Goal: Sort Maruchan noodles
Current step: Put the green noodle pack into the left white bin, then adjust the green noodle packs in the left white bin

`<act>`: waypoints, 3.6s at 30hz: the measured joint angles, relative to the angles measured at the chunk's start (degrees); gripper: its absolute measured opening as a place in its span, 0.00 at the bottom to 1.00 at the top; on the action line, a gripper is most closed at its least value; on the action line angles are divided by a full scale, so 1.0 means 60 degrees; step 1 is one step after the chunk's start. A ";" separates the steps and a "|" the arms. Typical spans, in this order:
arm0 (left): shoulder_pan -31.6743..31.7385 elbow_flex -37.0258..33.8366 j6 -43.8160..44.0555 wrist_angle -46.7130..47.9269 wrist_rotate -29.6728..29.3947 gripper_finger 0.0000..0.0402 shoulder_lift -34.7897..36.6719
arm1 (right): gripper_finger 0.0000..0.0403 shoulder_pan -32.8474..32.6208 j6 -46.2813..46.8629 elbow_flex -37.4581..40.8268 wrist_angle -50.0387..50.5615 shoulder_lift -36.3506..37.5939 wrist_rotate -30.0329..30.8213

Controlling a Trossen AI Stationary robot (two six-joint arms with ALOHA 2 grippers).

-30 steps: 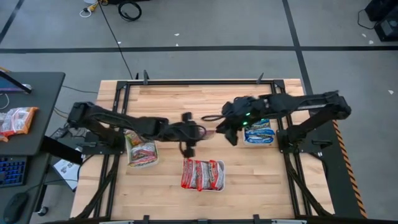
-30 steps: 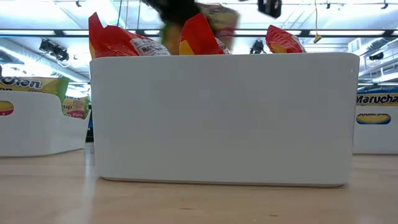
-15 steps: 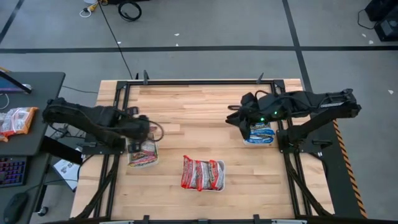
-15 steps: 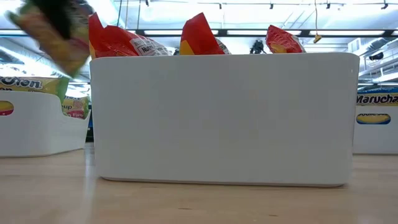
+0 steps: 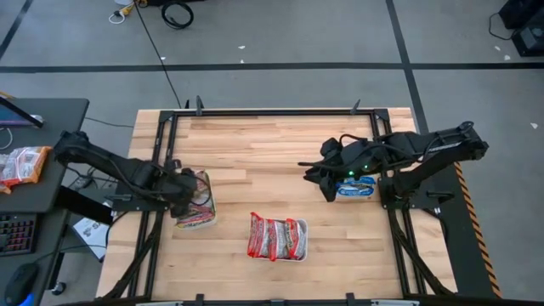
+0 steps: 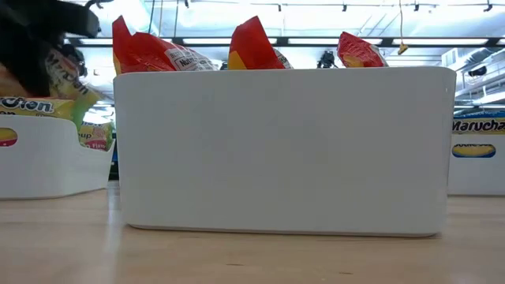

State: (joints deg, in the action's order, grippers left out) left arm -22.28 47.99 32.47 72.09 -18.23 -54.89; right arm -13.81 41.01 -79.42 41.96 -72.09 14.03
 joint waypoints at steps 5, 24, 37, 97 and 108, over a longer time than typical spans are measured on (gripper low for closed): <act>-0.0143 -0.0982 -0.0224 -0.1575 -0.0181 0.37 0.0173 | 0.24 0.0002 0.0240 0.0000 -0.0030 0.0039 -0.0024; -0.0358 -0.4576 0.0742 -0.8003 -0.2985 0.37 0.0171 | 0.24 -0.0024 0.1091 0.0000 -0.0078 0.0043 -0.0024; -0.0362 -0.5563 0.0932 -0.9157 -0.3197 0.38 0.0230 | 0.24 -0.0020 0.1231 0.0000 -0.0775 0.0043 -0.0026; -0.0705 0.1490 0.0710 -0.0961 -0.0210 0.45 -0.3038 | 0.24 -0.0413 -0.0425 0.0004 -0.0114 0.0040 0.0018; -0.0278 0.0381 0.0724 -0.0852 0.1104 0.60 -0.3042 | 0.24 -0.0301 -0.0366 0.0004 -0.0118 0.0040 0.0227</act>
State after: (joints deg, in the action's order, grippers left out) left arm -23.94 50.27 36.82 66.98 -11.61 -73.14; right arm -15.62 38.82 -79.40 41.25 -71.85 15.40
